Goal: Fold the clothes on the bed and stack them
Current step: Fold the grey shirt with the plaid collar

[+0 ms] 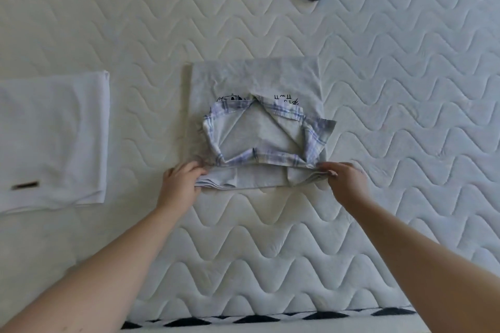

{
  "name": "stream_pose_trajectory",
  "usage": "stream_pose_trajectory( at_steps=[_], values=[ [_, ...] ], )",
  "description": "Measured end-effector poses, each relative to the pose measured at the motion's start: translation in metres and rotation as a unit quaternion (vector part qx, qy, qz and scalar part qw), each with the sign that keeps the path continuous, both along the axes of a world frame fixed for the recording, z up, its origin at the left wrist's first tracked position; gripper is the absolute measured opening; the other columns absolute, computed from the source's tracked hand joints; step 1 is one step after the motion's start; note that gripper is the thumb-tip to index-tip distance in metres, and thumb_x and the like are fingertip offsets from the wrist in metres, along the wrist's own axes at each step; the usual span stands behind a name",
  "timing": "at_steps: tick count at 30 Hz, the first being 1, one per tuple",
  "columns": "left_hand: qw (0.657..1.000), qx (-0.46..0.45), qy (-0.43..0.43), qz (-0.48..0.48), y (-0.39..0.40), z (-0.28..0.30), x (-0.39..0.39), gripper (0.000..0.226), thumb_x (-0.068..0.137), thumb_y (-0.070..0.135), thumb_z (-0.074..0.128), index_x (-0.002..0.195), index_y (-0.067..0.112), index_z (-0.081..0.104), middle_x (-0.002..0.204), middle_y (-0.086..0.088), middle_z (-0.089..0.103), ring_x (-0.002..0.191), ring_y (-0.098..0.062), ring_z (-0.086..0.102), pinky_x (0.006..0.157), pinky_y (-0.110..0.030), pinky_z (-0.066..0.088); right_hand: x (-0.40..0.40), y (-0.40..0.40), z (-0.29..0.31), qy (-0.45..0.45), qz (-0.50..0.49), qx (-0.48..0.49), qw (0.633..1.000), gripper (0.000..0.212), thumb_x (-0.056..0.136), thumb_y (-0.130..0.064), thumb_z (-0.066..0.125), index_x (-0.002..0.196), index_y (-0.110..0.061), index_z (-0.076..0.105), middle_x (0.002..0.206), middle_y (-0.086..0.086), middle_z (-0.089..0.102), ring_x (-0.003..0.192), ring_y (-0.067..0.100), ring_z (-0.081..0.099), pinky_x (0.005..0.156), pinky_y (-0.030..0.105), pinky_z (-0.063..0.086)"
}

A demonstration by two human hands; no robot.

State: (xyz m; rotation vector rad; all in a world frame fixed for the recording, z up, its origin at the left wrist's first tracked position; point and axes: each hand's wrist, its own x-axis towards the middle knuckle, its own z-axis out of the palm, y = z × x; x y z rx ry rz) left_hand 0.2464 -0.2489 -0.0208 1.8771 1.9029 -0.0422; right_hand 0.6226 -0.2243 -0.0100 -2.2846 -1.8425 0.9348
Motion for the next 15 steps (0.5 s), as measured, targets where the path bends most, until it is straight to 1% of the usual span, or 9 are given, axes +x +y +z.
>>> stream_pose_trajectory(
  at_steps=[2, 4, 6, 7, 9, 10, 11, 13, 15],
  values=[
    [1.000, 0.020, -0.018, 0.014, -0.002, 0.005, 0.002, 0.046, 0.066, 0.017, 0.075, 0.112, 0.017, 0.070, 0.119, -0.007, 0.062, 0.112, -0.031, 0.058, 0.092, -0.041, 0.042, -0.004, -0.001, 0.003, 0.015, -0.064, 0.011, 0.998, 0.043, 0.084, 0.000, 0.049, 0.110, -0.026, 0.072, 0.110, 0.009, 0.069, 0.106, 0.031, 0.059, 0.094, 0.045, 0.045],
    [0.994, 0.096, -0.045, 0.032, 0.000, 0.014, 0.011, 0.048, 0.071, 0.035, 0.064, 0.113, 0.011, 0.066, 0.116, -0.011, 0.060, 0.108, -0.032, 0.056, 0.089, -0.044, 0.046, -0.012, 0.005, 0.009, 0.042, -0.161, 0.043, 0.985, 0.037, 0.088, -0.004, 0.044, 0.112, -0.020, 0.067, 0.109, 0.008, 0.067, 0.103, 0.030, 0.059, 0.091, 0.044, 0.047],
    [0.979, 0.168, -0.091, 0.078, 0.006, 0.023, 0.027, 0.040, 0.082, 0.039, 0.055, 0.105, 0.007, 0.064, 0.103, -0.012, 0.060, 0.096, -0.034, 0.058, 0.082, -0.043, 0.049, -0.028, 0.015, 0.015, 0.084, -0.261, 0.057, 0.960, 0.022, 0.093, -0.019, 0.044, 0.107, -0.019, 0.061, 0.098, 0.002, 0.066, 0.091, 0.025, 0.061, 0.073, 0.036, 0.047],
    [0.972, 0.163, -0.115, 0.123, 0.012, 0.028, 0.036, 0.033, 0.088, 0.039, 0.054, 0.097, 0.009, 0.062, 0.094, -0.009, 0.060, 0.089, -0.033, 0.058, 0.076, -0.041, 0.049, -0.037, 0.020, 0.017, 0.106, -0.294, 0.047, 0.949, 0.016, 0.095, -0.029, 0.045, 0.101, -0.021, 0.057, 0.091, -0.002, 0.066, 0.083, 0.021, 0.061, 0.062, 0.031, 0.042],
    [0.959, 0.088, -0.131, 0.234, 0.032, 0.032, 0.052, 0.033, 0.093, 0.046, 0.051, 0.086, 0.014, 0.056, 0.080, -0.001, 0.059, 0.081, -0.031, 0.060, 0.067, -0.035, 0.042, -0.053, 0.031, 0.019, 0.121, -0.295, -0.004, 0.948, 0.030, 0.093, -0.052, 0.046, 0.095, -0.022, 0.053, 0.083, -0.001, 0.066, 0.072, 0.017, 0.061, 0.056, 0.028, 0.037],
    [0.951, 0.044, -0.122, 0.279, 0.042, 0.031, 0.057, 0.037, 0.093, 0.050, 0.052, 0.085, 0.014, 0.053, 0.077, 0.000, 0.060, 0.080, -0.032, 0.062, 0.066, -0.033, 0.042, -0.058, 0.035, 0.018, 0.110, -0.271, -0.037, 0.956, 0.039, 0.091, -0.060, 0.048, 0.095, -0.022, 0.054, 0.081, 0.001, 0.067, 0.072, 0.018, 0.063, 0.058, 0.029, 0.039],
    [0.943, 0.007, -0.117, 0.310, 0.051, 0.029, 0.061, 0.040, 0.091, 0.052, 0.055, 0.087, 0.012, 0.053, 0.079, -0.003, 0.064, 0.081, -0.032, 0.064, 0.068, -0.033, 0.046, -0.063, 0.039, 0.016, 0.092, -0.245, -0.067, 0.963, 0.045, 0.089, -0.063, 0.050, 0.095, -0.019, 0.055, 0.080, 0.002, 0.068, 0.074, 0.020, 0.064, 0.059, 0.030, 0.041],
    [0.929, -0.060, -0.130, 0.341, 0.064, 0.023, 0.065, 0.043, 0.086, 0.046, 0.064, 0.097, 0.005, 0.053, 0.092, -0.013, 0.069, 0.085, -0.035, 0.068, 0.076, -0.041, 0.055, -0.069, 0.043, 0.012, 0.068, -0.210, -0.116, 0.968, 0.049, 0.087, -0.061, 0.057, 0.093, -0.012, 0.061, 0.081, 0.006, 0.069, 0.074, 0.022, 0.066, 0.058, 0.029, 0.045],
    [0.923, -0.099, -0.128, 0.348, 0.070, 0.018, 0.066, 0.039, 0.082, 0.030, 0.069, 0.105, 0.003, 0.052, 0.104, -0.019, 0.067, 0.092, -0.039, 0.067, 0.080, -0.046, 0.056, -0.070, 0.045, 0.010, 0.061, -0.187, -0.144, 0.970, 0.043, 0.088, -0.049, 0.064, 0.090, -0.006, 0.067, 0.083, 0.010, 0.071, 0.074, 0.024, 0.067, 0.058, 0.029, 0.049]
  ],
)
